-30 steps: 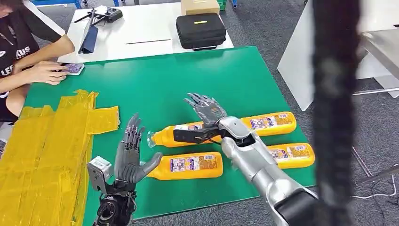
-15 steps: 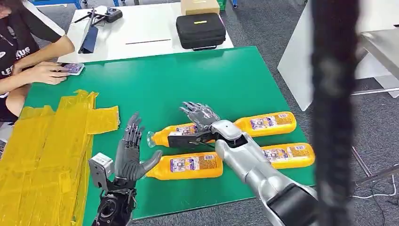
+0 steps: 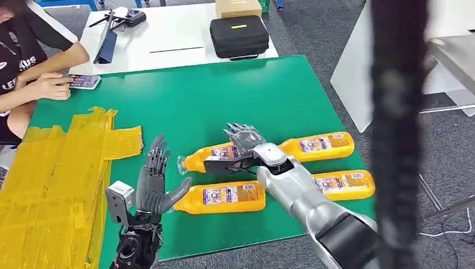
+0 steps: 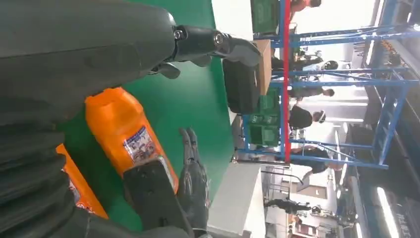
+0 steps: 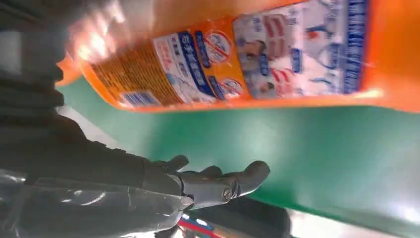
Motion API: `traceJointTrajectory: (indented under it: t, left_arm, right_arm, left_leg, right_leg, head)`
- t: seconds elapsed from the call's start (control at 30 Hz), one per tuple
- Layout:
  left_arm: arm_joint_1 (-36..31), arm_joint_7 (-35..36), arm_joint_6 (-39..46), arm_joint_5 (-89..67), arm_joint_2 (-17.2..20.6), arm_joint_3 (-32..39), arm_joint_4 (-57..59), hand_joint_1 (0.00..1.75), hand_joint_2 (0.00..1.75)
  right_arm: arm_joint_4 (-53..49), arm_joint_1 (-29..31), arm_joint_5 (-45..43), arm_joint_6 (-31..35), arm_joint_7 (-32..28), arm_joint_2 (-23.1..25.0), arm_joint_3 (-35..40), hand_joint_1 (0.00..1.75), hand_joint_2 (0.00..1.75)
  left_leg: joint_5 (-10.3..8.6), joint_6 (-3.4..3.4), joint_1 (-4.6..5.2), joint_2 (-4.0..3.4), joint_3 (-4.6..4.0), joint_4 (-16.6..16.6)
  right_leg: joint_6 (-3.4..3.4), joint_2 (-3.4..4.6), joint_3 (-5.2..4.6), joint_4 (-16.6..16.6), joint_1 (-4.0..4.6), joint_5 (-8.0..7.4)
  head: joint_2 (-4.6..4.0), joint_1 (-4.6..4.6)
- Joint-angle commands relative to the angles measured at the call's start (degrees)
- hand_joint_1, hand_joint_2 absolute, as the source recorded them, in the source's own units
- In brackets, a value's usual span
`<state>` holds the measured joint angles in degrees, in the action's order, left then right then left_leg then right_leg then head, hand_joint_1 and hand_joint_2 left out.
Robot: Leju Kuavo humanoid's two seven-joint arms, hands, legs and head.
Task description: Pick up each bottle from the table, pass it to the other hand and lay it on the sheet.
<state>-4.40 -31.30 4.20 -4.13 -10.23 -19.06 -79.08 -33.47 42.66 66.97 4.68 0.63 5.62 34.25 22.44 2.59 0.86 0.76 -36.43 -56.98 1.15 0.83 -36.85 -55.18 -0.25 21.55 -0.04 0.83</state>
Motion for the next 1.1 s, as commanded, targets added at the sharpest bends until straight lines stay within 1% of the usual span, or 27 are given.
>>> traceJointTrajectory:
  t: [0.03, 0.07, 0.1, 0.13, 0.17, 0.3, 0.33, 0.37, 0.4, 0.57, 0.6, 0.63, 0.67, 0.7, 0.73, 0.77, 0.8, 0.83, 0.87, 0.9, 0.93, 0.97, 1.03, 1.1]
  left_arm:
    - [-2.1, 0.7, 0.1, 0.3, 0.4, -0.4, 4.4, 0.0, 1.75]
    - [-2.0, 0.7, 0.3, 0.3, 0.5, -0.4, 4.6, 0.0, 1.75]
    - [-2.0, 0.7, 0.5, 0.4, 0.5, -0.5, 4.7, 0.0, 1.75]
    - [-2.0, 0.7, 0.7, 0.5, 0.5, -0.5, 4.7, 0.0, 1.75]
    - [-1.9, 0.7, 0.7, 0.6, 0.6, -0.5, 4.9, 0.0, 1.75]
    - [-1.9, 0.7, 0.7, 0.6, 0.6, -0.5, 4.9, 0.0, 1.75]
    - [-1.9, 0.7, 0.7, 0.6, 0.6, -0.5, 4.9, 0.0, 1.75]
    - [-1.9, 0.6, 0.7, 0.7, 0.5, -0.6, 4.9, 0.0, 1.75]
    - [-2.0, 0.6, 0.7, 0.7, 0.5, -0.6, 5.1, 0.0, 1.75]
    - [-2.3, 0.6, 0.7, 0.7, 0.4, -0.7, 5.4, 0.0, 1.75]
    - [-2.7, 0.6, 0.7, 0.7, 0.3, -0.7, 6.2, 0.0, 1.75]
    - [-3.1, 0.3, 0.6, 0.9, 0.2, -0.7, 6.9, 0.0, 1.75]
    - [-3.3, 0.1, 0.6, 1.1, 0.2, -0.7, 7.2, 0.0, 1.75]
    - [-3.3, 0.0, 0.7, 1.1, 0.2, -0.8, 7.3, 0.0, 1.75]
    - [-3.3, -0.2, 0.7, 1.2, 0.3, -0.8, 7.3, 0.0, 1.75]
    - [-3.2, -0.3, 0.8, 1.3, 0.4, -0.9, 7.2, 0.0, 1.75]
    - [-3.2, -0.4, 0.8, 1.3, 0.4, -0.9, 7.2, 0.0, 1.75]
    - [-3.1, -0.4, 0.8, 1.3, 0.5, -1.0, 7.1, 0.0, 1.75]
    - [-3.0, -0.4, 0.7, 1.3, 0.5, -1.0, 7.0, 0.0, 1.75]
    - [-3.0, -0.4, 0.7, 1.3, 0.5, -1.0, 7.0, 0.0, 1.75]
    - [-3.0, -0.4, 0.7, 1.3, 0.5, -1.0, 6.9, 0.0, 1.75]
    - [-3.0, -0.4, 0.7, 1.3, 0.5, -1.0, 6.9, 0.0, 1.75]
    - [-3.0, -0.4, 0.7, 1.3, 0.5, -1.0, 6.8, 0.0, 1.75]
    - [-3.0, -0.4, 0.7, 1.3, 0.5, -1.0, 6.8, 0.0, 1.75]
  right_arm:
    - [10.3, 4.7, 0.4, -2.1, 3.3, 0.4, 0.9, 0.0, 1.75]
    - [10.6, 4.7, 0.4, -2.2, 3.5, 0.4, 0.7, 0.0, 1.75]
    - [10.7, 4.6, 0.3, -2.5, 3.5, 0.4, 0.4, 0.0, 1.75]
    - [10.9, 4.6, 0.2, -2.6, 3.5, 0.4, 0.2, 0.0, 1.75]
    - [11.1, 4.6, 0.0, -2.6, 3.4, 0.4, -0.1, 0.0, 1.75]
    - [11.1, 4.6, 0.0, -2.6, 3.4, 0.4, -0.1, 0.0, 1.75]
    - [11.1, 4.6, 0.0, -2.6, 3.4, 0.4, -0.1, 0.0, 1.75]
    - [11.2, 4.5, -0.1, -2.6, 3.3, 0.3, -0.2, 0.0, 1.75]
    - [11.5, 4.5, -0.1, -2.8, 3.5, 0.3, -0.3, 0.0, 1.75]
    - [11.7, 4.5, -0.1, -3.0, 3.5, 0.1, -0.3, 0.0, 1.75]
    - [12.1, 4.6, -0.1, -3.2, 3.4, 0.1, -0.4, 0.0, 1.75]
    - [12.5, 4.8, -0.1, -3.3, 3.6, 0.1, -0.5, 0.0, 1.75]
    - [12.6, 4.8, -0.2, -3.1, 3.5, 0.1, -0.6, 0.0, 1.75]
    - [12.6, 4.8, -0.2, -2.8, 3.3, 0.1, -0.6, 0.0, 1.75]
    - [12.7, 4.8, -0.3, -2.5, 3.0, 0.1, -0.7, 0.0, 1.75]
    - [13.0, 4.7, -0.3, -2.1, 2.4, 0.2, -1.0, 0.05, 1.75]
    - [13.1, 4.7, -0.3, -1.9, 2.3, 0.2, -1.1, 0.17, 1.75]
    - [13.0, 4.6, -0.3, -1.7, 2.2, 0.2, -1.1, 0.28, 1.75]
    - [13.1, 4.5, -0.3, -1.5, 2.1, 0.2, -1.2, 0.33, 1.75]
    - [13.1, 4.5, -0.3, -1.5, 2.1, 0.2, -1.2, 0.45, 1.75]
    - [13.1, 4.4, -0.2, -1.4, 2.1, 0.2, -1.1, 0.49, 1.75]
    - [13.1, 4.4, -0.2, -1.4, 2.1, 0.2, -1.1, 0.49, 1.75]
    - [13.1, 4.3, -0.2, -1.3, 2.0, 0.1, -1.1, 0.49, 1.75]
    - [13.1, 4.3, -0.2, -1.3, 2.0, 0.1, -1.1, 0.49, 1.75]
  left_leg:
    - [0.16, -0.17, -0.02, 0.02, 0.37, 0.0]
    - [0.06, -0.1, -0.01, 0.03, 0.17, 0.0]
    - [0.21, -0.19, -0.02, 0.0, 0.42, 0.0]
    - [0.17, -0.17, -0.02, -0.01, 0.35, 0.0]
    - [0.27, -0.23, -0.04, -0.03, 0.52, -0.1]
    - [0.07, -0.11, -0.01, 0.0, 0.19, 0.0]
    - [0.34, -0.28, -0.05, -0.06, 0.61, -0.1]
    - [0.13, -0.16, -0.03, 0.0, 0.29, 0.0]
    - [0.21, -0.21, -0.03, 0.0, 0.42, -0.1]
    - [0.11, -0.14, -0.02, 0.01, 0.26, 0.0]
    - [0.19, -0.19, -0.03, 0.03, 0.4, 0.0]
    - [0.13, -0.16, -0.02, 0.05, 0.31, 0.0]
    - [0.23, -0.22, -0.04, 0.05, 0.48, -0.1]
    - [0.23, -0.22, -0.04, 0.05, 0.47, -0.1]
    - [0.04, -0.1, 0.0, 0.06, 0.16, 0.0]
    - [0.16, -0.17, -0.03, 0.05, 0.36, 0.0]
    - [0.28, -0.25, -0.04, 0.02, 0.57, -0.1]
    - [0.12, -0.15, -0.01, 0.04, 0.3, 0.0]
    - [0.22, -0.22, -0.03, 0.02, 0.46, 0.0]
    - [0.19, -0.2, -0.02, 0.02, 0.42, 0.0]
    - [0.2, -0.2, -0.04, 0.03, 0.43, 0.0]
    - [0.09, -0.13, -0.02, 0.03, 0.22, 0.0]
    - [0.27, -0.24, -0.06, 0.01, 0.5, -0.1]
    - [0.11, -0.14, -0.02, 0.04, 0.29, 0.0]
  right_leg:
    - [-0.02, -0.13, 0.38, 0.0, 0.03, 0.18]
    - [-0.01, -0.1, 0.19, 0.0, 0.02, 0.07]
    - [-0.02, -0.11, 0.42, 0.0, 0.03, 0.23]
    - [-0.02, -0.09, 0.35, 0.0, 0.03, 0.18]
    - [-0.03, -0.11, 0.52, -0.1, 0.05, 0.29]
    - [-0.01, -0.08, 0.19, 0.0, 0.01, 0.08]
    - [-0.03, -0.11, 0.6, -0.1, 0.06, 0.34]
    - [-0.01, -0.1, 0.3, 0.0, 0.04, 0.14]
    - [-0.02, -0.12, 0.42, -0.1, 0.04, 0.22]
    - [-0.01, -0.11, 0.27, 0.0, 0.03, 0.13]
    - [-0.02, -0.15, 0.41, 0.0, 0.04, 0.22]
    - [-0.01, -0.16, 0.33, 0.0, 0.03, 0.16]
    - [-0.02, -0.18, 0.5, -0.1, 0.05, 0.27]
    - [-0.02, -0.19, 0.49, -0.1, 0.05, 0.26]
    - [0.0, -0.13, 0.17, 0.0, 0.0, 0.07]
    - [-0.01, -0.16, 0.37, 0.0, 0.04, 0.18]
    - [-0.02, -0.17, 0.58, -0.1, 0.05, 0.31]
    - [-0.01, -0.14, 0.3, 0.0, 0.02, 0.15]
    - [-0.02, -0.15, 0.47, 0.0, 0.04, 0.24]
    - [-0.02, -0.14, 0.42, 0.0, 0.03, 0.22]
    - [-0.02, -0.16, 0.44, 0.0, 0.05, 0.22]
    - [-0.01, -0.11, 0.23, 0.0, 0.02, 0.11]
    - [-0.02, -0.16, 0.52, -0.1, 0.07, 0.29]
    - [-0.01, -0.13, 0.3, 0.0, 0.03, 0.14]
  head:
    - [0.0, -0.02]
    - [0.0, -0.02]
    - [0.0, 0.0]
    - [0.0, 0.02]
    - [0.0, 0.0]
    - [0.0, 0.02]
    - [0.0, 0.0]
    - [0.0, -0.02]
    - [0.0, 0.0]
    - [0.0, 0.0]
    - [0.0, 0.0]
    - [0.0, -0.02]
    - [0.0, 0.0]
    - [0.0, 0.0]
    - [0.0, -0.02]
    - [0.0, 0.0]
    - [0.0, -0.02]
    - [0.0, 0.0]
    - [0.0, 0.0]
    - [0.0, 0.0]
    - [0.0, -0.02]
    - [0.0, 0.0]
    - [0.0, 0.0]
    - [0.0, -0.02]
